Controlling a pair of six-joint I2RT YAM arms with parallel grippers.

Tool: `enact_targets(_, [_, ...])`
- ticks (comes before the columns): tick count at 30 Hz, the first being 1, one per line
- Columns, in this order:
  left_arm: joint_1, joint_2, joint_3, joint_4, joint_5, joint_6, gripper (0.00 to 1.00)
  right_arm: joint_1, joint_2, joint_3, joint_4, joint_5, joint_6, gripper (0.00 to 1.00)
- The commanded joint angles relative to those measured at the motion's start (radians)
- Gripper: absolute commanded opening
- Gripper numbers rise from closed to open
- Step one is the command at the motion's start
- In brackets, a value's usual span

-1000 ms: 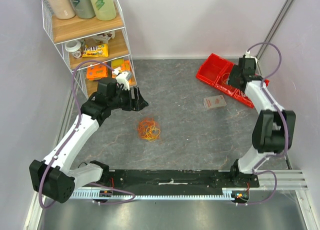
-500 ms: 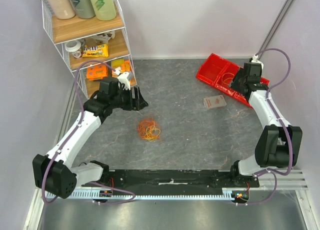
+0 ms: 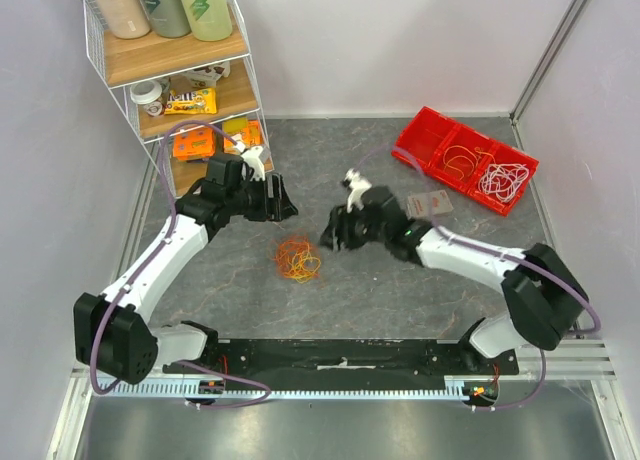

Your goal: Untangle the cables

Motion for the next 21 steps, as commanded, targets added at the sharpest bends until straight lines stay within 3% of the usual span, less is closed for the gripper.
enact_targets(1, [0.008, 0.043, -0.003, 0.012, 0.012, -0.016, 0.75, 0.168, 0.057, -0.044, 0.258, 0.056, 0.146, 0.63])
enact_targets(7, [0.009, 0.111, 0.006, 0.002, 0.023, -0.019, 0.68, 0.253, 0.088, -0.038, 0.24, 0.162, 0.148, 0.58])
enact_targets(11, [0.011, 0.14, 0.012, -0.008, 0.034, -0.016, 0.66, 0.232, -0.005, -0.022, 0.047, 0.386, 0.13, 0.57])
enact_targets(14, [0.011, 0.143, 0.017, -0.008, 0.052, -0.019, 0.66, 0.091, -0.108, -0.033, -0.036, 0.413, 0.11, 0.59])
enact_targets(17, [0.014, 0.133, 0.018, -0.008, 0.071, -0.02, 0.66, -0.13, -0.199, -0.029, -0.111, 0.408, 0.075, 0.61])
enact_targets(21, [0.015, 0.108, 0.017, 0.0, 0.101, -0.026, 0.66, -0.388, -0.172, 0.054, -0.146, 0.48, 0.003, 0.61])
